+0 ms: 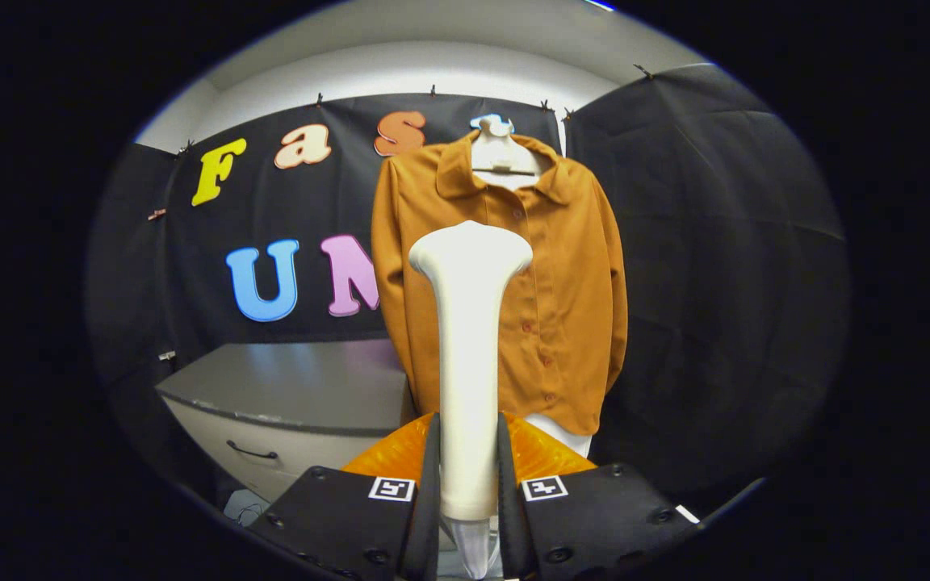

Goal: Iron the clothes twice with a garment steamer, once on the left side and once on the right side.

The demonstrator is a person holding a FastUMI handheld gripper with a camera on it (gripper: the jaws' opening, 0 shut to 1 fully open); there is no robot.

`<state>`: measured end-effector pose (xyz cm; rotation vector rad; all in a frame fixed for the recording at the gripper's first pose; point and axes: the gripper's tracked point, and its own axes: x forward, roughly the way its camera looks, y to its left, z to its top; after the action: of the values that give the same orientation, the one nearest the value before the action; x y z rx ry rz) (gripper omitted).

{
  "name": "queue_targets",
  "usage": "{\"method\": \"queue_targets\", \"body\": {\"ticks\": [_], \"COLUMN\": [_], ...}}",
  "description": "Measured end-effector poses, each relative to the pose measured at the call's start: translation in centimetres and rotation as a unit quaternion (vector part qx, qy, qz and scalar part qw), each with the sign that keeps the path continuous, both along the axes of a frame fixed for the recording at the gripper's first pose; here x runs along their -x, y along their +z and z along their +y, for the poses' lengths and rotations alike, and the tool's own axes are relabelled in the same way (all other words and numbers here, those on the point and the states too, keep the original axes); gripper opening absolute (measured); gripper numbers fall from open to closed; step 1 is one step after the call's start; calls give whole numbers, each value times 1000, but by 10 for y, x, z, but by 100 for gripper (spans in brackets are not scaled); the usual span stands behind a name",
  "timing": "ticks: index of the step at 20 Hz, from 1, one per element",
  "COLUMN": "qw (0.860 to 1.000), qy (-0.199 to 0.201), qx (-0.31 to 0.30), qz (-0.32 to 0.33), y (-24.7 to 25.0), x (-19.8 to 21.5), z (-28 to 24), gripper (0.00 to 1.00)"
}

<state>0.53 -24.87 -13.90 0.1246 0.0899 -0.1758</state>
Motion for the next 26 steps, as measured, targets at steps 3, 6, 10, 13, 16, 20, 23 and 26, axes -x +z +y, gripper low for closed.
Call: {"method": "queue_targets", "body": {"ticks": [3,6,10,13,16,20,23,26], "qw": [999,994,988,983,981,985,990,994], "qy": [-11,-30,-39,-57,-69,-62,-58,-49], "qx": [16,28,19,23,29,25,18,-7], "qz": [-51,-98,-149,-173,-180,-158,-127,-100], "y": [58,104,155,179,186,158,120,79], "x": [-3,-4,-10,-19,-32,-65,-93,-118], "z": [-12,-26,-51,-84,-120,-157,-176,-184], "gripper": [33,33,33,33,33,33,33,33]}}
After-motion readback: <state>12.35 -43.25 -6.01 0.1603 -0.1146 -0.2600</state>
